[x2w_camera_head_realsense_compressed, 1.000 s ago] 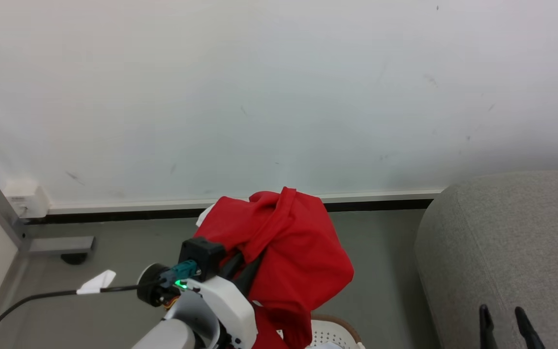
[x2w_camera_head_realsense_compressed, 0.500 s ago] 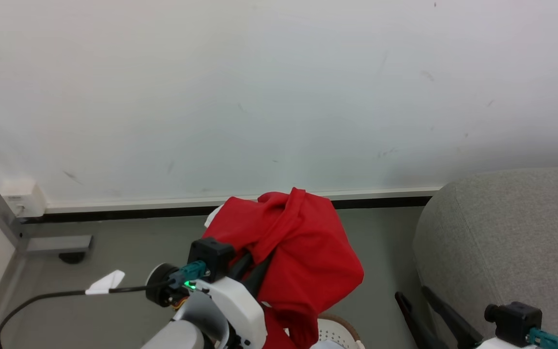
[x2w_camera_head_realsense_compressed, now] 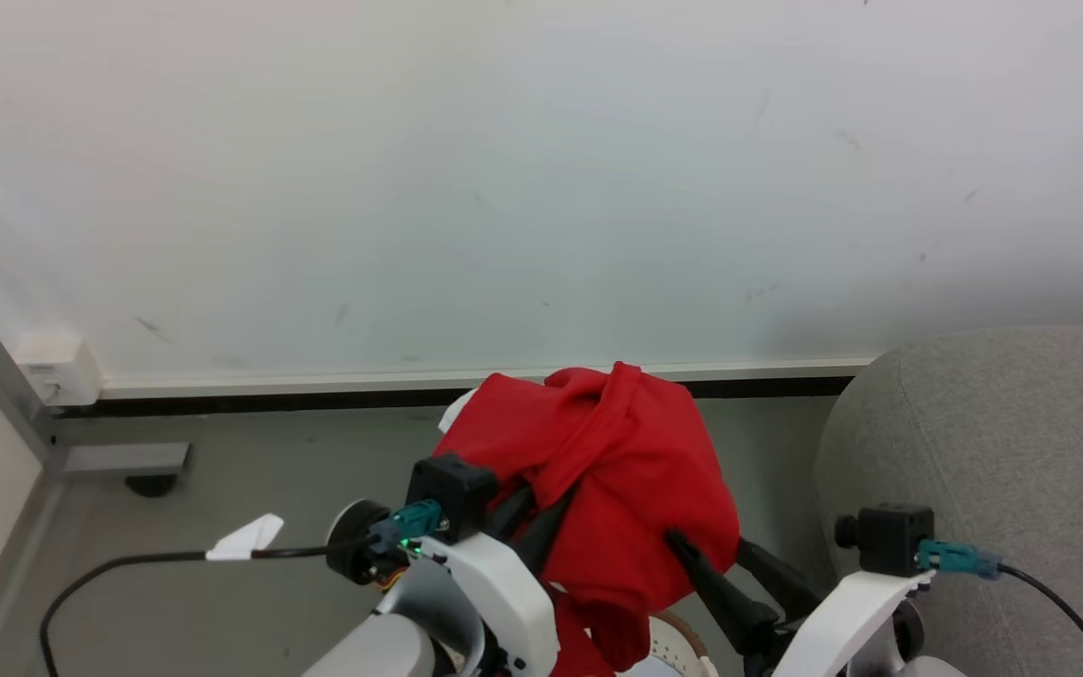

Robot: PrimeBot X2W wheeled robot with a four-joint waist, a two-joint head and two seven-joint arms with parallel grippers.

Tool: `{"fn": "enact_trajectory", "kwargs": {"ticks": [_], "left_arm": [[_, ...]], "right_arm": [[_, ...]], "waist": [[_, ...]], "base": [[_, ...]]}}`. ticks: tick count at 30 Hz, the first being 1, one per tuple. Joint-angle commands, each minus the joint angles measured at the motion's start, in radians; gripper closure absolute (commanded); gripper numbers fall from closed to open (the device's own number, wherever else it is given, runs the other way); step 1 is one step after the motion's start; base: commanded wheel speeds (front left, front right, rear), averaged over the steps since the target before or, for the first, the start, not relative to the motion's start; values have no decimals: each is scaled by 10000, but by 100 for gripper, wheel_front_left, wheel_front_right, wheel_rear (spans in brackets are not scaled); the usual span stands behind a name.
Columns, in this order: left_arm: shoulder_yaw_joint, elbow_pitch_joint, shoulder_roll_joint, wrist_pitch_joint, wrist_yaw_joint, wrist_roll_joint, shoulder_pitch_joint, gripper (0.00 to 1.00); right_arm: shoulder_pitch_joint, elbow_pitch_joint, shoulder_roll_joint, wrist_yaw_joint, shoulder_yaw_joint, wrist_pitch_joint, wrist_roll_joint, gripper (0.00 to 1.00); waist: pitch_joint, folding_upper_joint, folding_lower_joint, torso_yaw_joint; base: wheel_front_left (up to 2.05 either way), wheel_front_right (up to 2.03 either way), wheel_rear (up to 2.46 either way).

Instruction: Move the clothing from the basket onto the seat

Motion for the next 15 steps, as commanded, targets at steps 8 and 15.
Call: {"fn": "enact_trajectory", "kwargs": {"ticks": [8, 15], "left_arm": [[-149, -80, -348, -83, -169, -250, -271, 100], [-208, 41, -367, -155, -222, -296, -301, 100]], "right_arm": [[-893, 673, 615, -23, 417, -320, 2119, 0], [-1350, 725, 475, -23, 850, -1009, 2656, 100]], "waist": [[37, -1, 0, 207], [61, -1, 0, 299]], "base": [[0, 0, 0], [0, 0, 0]]}}
